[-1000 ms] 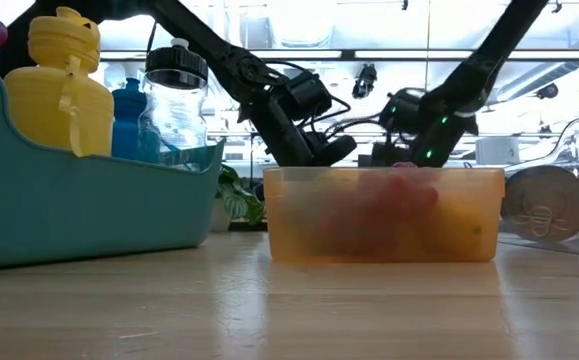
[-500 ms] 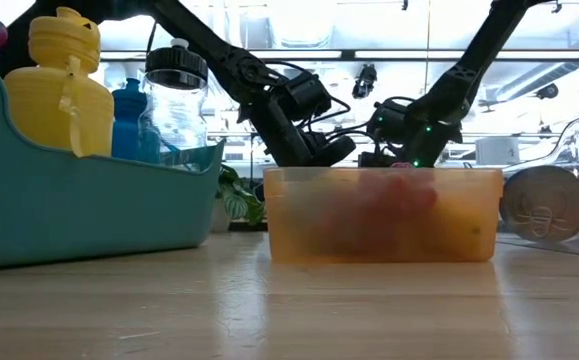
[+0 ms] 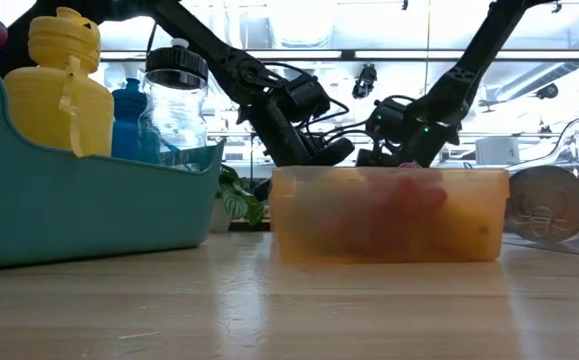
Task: Pick & Place Food Item
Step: Put the top green tuna can into the transparent bin
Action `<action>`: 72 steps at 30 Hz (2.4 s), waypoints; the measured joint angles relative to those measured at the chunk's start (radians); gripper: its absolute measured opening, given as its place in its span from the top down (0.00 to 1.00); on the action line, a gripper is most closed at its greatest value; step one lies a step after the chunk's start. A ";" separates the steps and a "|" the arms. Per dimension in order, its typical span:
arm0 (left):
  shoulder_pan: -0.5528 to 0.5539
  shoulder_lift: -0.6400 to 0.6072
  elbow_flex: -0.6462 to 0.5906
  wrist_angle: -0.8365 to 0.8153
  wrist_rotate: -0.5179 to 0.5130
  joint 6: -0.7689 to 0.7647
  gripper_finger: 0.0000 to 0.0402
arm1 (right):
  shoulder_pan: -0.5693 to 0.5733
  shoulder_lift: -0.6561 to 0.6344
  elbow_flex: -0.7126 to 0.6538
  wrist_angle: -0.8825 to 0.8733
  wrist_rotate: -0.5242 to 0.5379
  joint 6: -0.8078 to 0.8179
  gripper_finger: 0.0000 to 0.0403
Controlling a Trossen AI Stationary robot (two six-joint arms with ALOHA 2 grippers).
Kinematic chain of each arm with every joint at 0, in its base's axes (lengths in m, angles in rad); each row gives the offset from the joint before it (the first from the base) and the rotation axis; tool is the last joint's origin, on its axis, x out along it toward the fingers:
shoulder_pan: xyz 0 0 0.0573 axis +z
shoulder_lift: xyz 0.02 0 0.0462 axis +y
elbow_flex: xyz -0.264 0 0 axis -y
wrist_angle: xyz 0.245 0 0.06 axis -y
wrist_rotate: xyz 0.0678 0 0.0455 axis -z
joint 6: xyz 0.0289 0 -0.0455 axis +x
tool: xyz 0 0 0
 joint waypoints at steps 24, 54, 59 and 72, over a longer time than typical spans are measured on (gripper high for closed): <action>0.010 -0.089 -0.001 -0.063 -0.054 -0.016 0.99 | 0.001 0.020 0.010 0.053 -0.058 0.042 0.44; 0.044 -0.069 -0.102 -0.005 -0.071 -0.138 0.99 | 0.001 0.023 0.014 0.073 -0.046 0.052 0.44; 0.045 -0.069 -0.102 -0.001 -0.066 -0.138 0.99 | 0.005 0.024 0.014 0.091 -0.049 0.035 0.44; 0.050 -0.069 -0.102 -0.004 -0.061 -0.131 0.99 | 0.007 0.026 0.011 0.161 -0.083 0.032 0.44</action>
